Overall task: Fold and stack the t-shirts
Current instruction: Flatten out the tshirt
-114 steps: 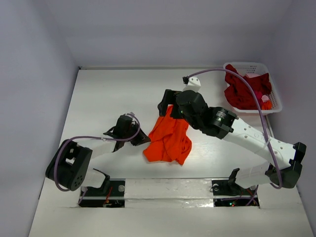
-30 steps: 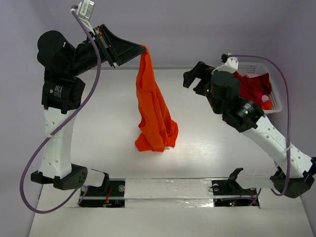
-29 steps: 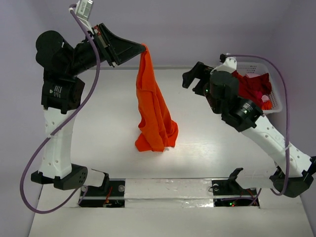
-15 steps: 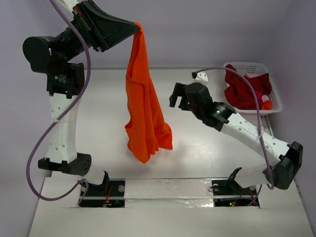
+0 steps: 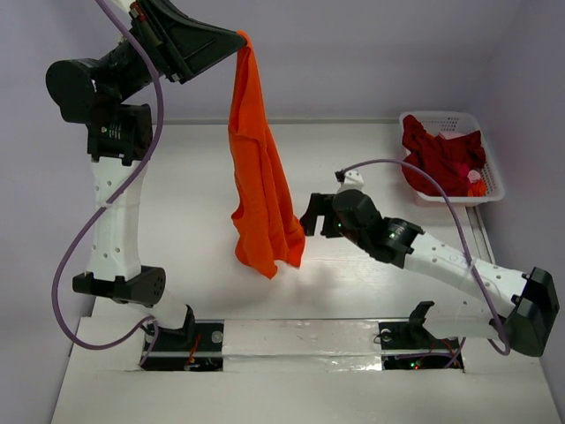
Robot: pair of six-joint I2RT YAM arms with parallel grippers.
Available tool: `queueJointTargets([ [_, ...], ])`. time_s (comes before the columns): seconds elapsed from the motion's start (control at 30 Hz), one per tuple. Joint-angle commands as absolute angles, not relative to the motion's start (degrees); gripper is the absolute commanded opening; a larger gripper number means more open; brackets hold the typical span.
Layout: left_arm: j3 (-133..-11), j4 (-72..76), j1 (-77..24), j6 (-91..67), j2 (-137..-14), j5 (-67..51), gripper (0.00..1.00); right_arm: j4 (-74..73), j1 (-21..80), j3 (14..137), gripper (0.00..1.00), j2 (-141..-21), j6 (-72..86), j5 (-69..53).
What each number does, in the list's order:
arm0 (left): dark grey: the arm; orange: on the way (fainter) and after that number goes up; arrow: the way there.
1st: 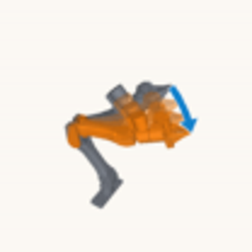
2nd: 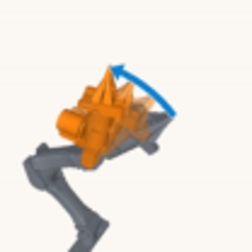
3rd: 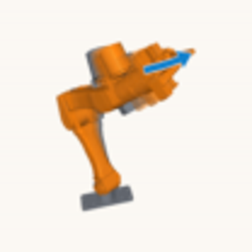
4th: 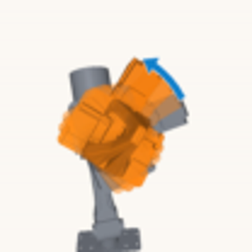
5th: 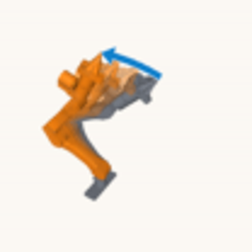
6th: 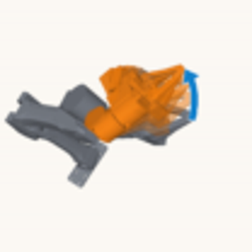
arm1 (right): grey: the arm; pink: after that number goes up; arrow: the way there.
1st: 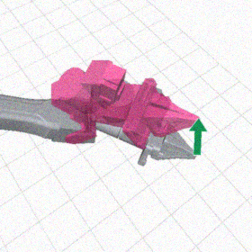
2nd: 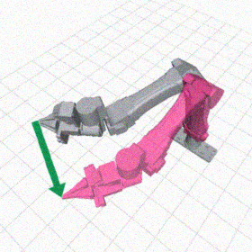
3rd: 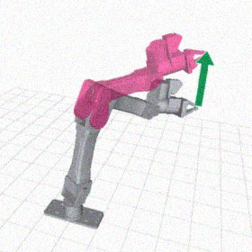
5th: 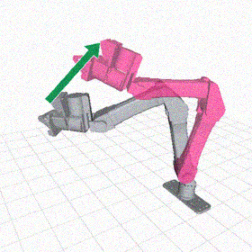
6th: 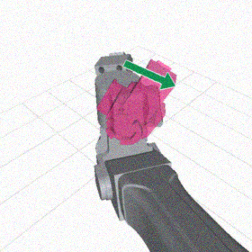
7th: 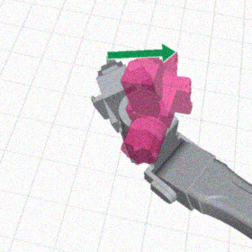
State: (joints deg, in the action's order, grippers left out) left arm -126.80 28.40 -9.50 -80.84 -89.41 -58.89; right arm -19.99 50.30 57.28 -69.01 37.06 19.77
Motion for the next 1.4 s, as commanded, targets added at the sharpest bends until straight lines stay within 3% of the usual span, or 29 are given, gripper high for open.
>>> queueJointTargets([
  [0.0,-128.5,32.1,-9.2,-80.3,-88.2,-58.3,0.0,-15.4,54.1,52.5,0.9,-67.5,35.7,19.6],
  [0.13,-128.5,28.9,-9.2,-78.0,-88.2,-57.7,0.0,-15.6,61.9,50.9,0.88,-68.6,37.1,22.1],
  [0.4,-127.9,27.7,-9.2,-76.9,-87.5,-57.5,0.0,-21.1,75.5,59.4,0.87,-76.9,43.1,31.2],
  [0.73,-126.9,27.5,-9.2,-76.8,-86.1,-57.5,0.0,-21.1,75.5,62.1,0.9,-78.7,44.1,35.5],
  [1.03,-125.9,27.7,-9.2,-76.9,-85.3,-57.7,0.0,-17.8,75.5,64.2,0.9,-87.3,44.3,35.5],
  [1.37,-125.6,28.0,-9.2,-77.1,-84.7,-57.7,0.0,-15.3,69.5,59.6,0.86,-80.0,48.6,37.9],
])
